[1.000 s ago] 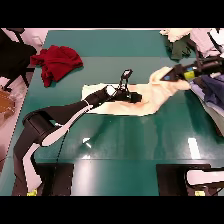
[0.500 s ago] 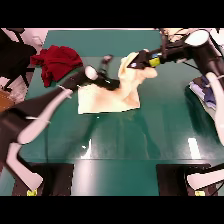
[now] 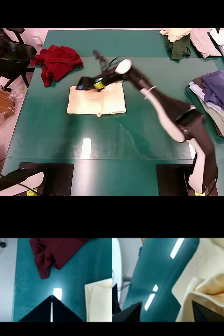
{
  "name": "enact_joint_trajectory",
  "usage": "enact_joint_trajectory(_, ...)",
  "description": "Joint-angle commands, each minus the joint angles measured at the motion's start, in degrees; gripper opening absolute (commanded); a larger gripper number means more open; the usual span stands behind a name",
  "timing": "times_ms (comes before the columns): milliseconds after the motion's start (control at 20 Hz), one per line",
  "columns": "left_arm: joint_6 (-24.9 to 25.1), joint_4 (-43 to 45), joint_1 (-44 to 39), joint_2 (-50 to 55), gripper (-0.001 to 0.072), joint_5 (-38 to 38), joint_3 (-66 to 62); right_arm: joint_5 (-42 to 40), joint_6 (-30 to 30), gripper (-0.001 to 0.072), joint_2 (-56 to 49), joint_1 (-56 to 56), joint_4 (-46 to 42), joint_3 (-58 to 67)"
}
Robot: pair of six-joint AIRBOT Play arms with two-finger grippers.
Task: Fold the shirts.
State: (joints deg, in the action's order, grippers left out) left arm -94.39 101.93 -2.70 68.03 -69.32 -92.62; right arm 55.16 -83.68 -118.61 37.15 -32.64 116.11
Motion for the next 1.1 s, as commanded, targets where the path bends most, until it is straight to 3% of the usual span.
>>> enact_joint_trajectory(0,2.1,-3.08,1.51,-4.59,0.0024,-2.89,0.33,-14.95,2.19,0.069,-6.95,6.03,13.81,1.64)
enact_joint_trajectory(50,2.54,-3.02,1.51,-4.59,0.0024,-3.04,0.66,-12.9,5.27,0.0681,-7.1,5.66,16.31,1.64)
enact_joint_trajectory(200,3.37,-3.08,1.51,-4.59,0.0025,-3.06,1.73,-3.08,5.64,0.0659,-3.85,0.61,13.62,1.62)
enact_joint_trajectory(250,3.37,-3.1,1.51,-4.59,0.0025,-3.1,2.08,0.87,4.76,0.0569,-1.64,-2.23,10.08,1.53)
enact_joint_trajectory(300,3.34,-3.28,1.51,-4.59,0.0025,-3.28,2.32,4.04,3.26,0.0536,1.09,-5.16,5.81,0.37)
enact_joint_trajectory(400,3.37,-3.61,1.51,-4.59,0.0025,-3.58,2.32,10.71,-0.63,0.0547,7.74,-12.0,-4.66,-4.74)
enact_joint_trajectory(450,3.34,-3.82,1.51,-4.59,0.0024,-3.48,2.32,14.47,-2.01,0.0605,10.6,-15.76,-9.09,-7.82)
enact_joint_trajectory(600,3.37,-5.81,1.51,-4.59,0.0025,-3.08,2.34,20.61,-1.05,0.0688,15.76,-25.2,-12.33,-18.82)
enact_joint_trajectory(750,3.37,-7.91,1.51,-4.59,0.0025,-1.92,2.32,21.05,1.53,0.0707,16.13,-29.97,-10.49,-27.67)
enact_joint_trajectory(1050,3.37,-7.87,1.51,-4.59,0.0024,-1.86,2.32,12.07,7.56,0.0707,12.17,-25.51,-2.23,-36.13)
